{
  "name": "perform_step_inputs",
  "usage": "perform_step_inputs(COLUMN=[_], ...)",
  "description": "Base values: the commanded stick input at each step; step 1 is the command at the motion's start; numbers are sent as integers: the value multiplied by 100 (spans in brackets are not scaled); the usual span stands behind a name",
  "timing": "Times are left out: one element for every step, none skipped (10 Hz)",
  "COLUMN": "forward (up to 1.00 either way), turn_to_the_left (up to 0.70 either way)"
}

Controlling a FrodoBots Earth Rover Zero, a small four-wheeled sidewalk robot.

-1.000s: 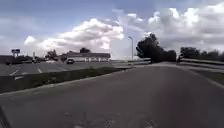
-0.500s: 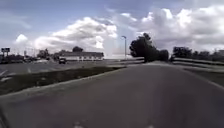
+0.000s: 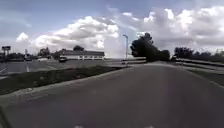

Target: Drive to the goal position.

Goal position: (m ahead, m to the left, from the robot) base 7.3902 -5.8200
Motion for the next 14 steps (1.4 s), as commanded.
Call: perform_step_inputs(forward=[70, 70, 70, 70, 70, 70, 70, 70, 70, 70, 70, 70, 70, 70], turn_to_the_left=[0, 0, 0, 0, 0, 0, 0, 0, 0, 0, 0, 0, 0, 0])
